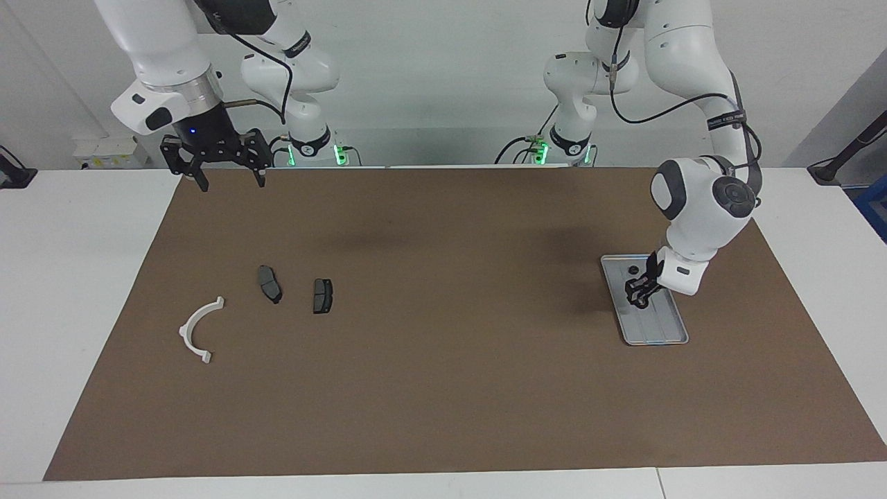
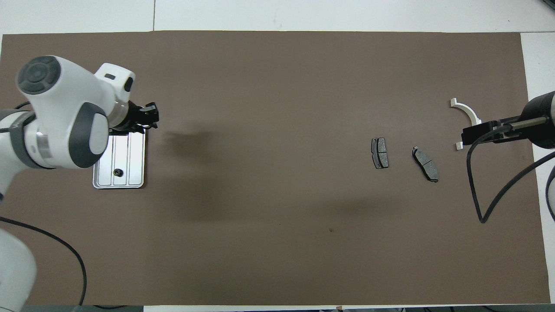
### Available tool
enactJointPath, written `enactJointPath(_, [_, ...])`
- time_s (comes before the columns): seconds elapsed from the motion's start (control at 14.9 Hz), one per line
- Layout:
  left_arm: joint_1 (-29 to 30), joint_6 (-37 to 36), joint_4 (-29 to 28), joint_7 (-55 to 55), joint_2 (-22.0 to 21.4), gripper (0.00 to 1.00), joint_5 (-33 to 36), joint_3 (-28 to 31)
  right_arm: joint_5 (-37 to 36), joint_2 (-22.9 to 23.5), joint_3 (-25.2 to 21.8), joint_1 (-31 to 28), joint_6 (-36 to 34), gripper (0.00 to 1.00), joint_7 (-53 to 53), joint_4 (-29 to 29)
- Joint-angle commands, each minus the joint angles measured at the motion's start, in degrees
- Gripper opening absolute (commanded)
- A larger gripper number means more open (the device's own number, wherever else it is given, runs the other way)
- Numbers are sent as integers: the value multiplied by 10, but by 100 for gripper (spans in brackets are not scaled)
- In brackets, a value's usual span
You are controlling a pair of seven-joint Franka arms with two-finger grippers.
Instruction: Place bearing gear from tray to pile
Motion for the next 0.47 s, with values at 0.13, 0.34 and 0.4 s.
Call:
enactJointPath(0.13, [-164,14,23,-237,27,10,-2,10,21,-8,1,-7,-11,100,-13,-4])
enactJointPath(0.34, [-221,65,21,-290,63,10,-4,10,21,-8,1,-6,-11,100,-11,-4])
enactJointPath(0.4, [-221,72,18,-292,67,10,-4,10,21,-8,1,-6,-11,100,-10,-4])
